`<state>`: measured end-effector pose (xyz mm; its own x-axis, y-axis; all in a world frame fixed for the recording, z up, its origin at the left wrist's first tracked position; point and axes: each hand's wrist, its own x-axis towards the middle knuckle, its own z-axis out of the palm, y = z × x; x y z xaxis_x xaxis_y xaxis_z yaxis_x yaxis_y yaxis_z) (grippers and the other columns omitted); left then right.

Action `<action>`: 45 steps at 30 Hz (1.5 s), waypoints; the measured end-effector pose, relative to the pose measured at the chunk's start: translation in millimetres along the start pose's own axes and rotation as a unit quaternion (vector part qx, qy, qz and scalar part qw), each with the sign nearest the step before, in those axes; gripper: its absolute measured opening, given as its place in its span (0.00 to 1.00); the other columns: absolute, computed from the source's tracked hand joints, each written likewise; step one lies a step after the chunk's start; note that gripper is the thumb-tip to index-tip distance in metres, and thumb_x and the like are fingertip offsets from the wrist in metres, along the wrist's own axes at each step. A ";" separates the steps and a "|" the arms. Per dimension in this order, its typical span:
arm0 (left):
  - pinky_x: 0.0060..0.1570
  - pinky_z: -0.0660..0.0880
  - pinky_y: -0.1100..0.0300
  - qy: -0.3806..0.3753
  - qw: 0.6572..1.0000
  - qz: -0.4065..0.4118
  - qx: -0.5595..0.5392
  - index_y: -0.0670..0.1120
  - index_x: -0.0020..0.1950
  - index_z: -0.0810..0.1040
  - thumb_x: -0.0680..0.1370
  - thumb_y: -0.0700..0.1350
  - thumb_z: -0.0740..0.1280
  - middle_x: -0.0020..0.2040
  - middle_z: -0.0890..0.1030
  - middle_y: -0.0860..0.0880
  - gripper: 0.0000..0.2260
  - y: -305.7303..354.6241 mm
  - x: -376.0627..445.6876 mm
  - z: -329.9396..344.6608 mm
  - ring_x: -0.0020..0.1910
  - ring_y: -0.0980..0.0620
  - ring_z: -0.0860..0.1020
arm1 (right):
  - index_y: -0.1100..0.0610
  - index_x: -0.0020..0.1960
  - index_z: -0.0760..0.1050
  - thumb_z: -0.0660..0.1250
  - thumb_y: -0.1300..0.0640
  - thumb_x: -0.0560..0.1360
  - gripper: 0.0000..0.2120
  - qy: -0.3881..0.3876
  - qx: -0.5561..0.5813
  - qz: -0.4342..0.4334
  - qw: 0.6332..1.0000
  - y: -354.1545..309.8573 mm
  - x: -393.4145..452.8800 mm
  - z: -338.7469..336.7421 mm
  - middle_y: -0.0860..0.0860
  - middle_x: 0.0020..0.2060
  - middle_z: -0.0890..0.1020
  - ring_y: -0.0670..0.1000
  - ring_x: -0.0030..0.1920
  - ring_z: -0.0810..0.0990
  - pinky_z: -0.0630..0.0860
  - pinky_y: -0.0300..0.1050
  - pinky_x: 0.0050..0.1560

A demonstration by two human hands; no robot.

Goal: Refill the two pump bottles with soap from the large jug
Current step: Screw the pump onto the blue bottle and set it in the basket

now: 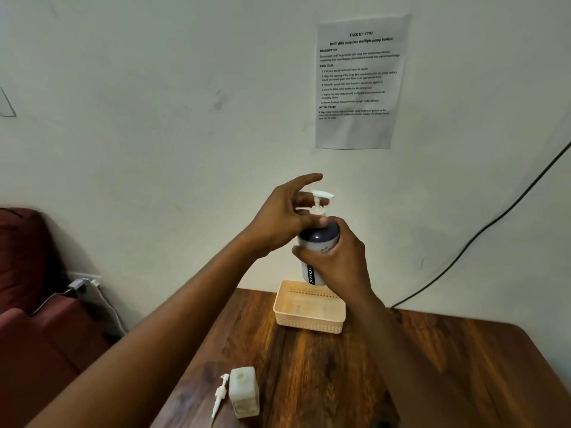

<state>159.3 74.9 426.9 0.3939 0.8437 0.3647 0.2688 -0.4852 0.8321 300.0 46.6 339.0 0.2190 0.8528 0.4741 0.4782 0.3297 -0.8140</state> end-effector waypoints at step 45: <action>0.55 0.82 0.64 0.089 0.996 0.019 0.019 0.54 0.73 0.74 0.74 0.50 0.80 0.52 0.87 0.53 0.29 -22.0 12.9 11.8 0.53 0.57 0.86 | 0.39 0.62 0.65 0.80 0.39 0.64 0.33 -0.051 0.012 0.016 0.998 21.8 15.2 -7.1 0.30 0.49 0.71 0.37 0.47 0.75 0.68 0.23 0.38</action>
<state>168.8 93.8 408.4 0.2429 0.8501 0.4673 0.2913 -0.5234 0.8007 319.8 63.9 330.8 0.1449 0.8998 0.4115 0.4508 0.3102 -0.8370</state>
